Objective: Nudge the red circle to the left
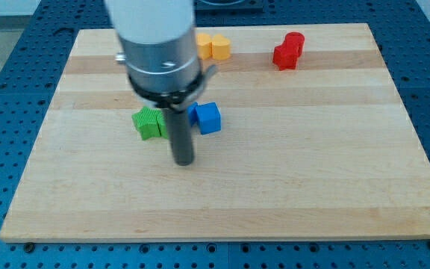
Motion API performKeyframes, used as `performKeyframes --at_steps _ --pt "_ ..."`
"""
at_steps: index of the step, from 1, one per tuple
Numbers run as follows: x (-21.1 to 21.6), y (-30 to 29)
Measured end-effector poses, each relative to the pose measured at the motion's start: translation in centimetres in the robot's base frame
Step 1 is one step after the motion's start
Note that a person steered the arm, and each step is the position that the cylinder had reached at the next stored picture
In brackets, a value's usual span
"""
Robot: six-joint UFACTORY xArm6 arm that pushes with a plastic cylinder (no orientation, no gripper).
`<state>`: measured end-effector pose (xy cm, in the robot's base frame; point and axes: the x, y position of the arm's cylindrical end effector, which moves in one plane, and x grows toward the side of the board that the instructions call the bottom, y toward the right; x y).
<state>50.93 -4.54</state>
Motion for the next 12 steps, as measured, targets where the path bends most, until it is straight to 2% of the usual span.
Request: performKeyframes --at_steps 1,3,6,7,8,9,12 --pt "-0.5 7.0" --pt "-7.6 19.2" --pt "-10.8 21.5" --pt "-14.0 24.3" --pt "-18.3 24.4" --pt "-21.9 24.1" --pt "-25.7 19.3"
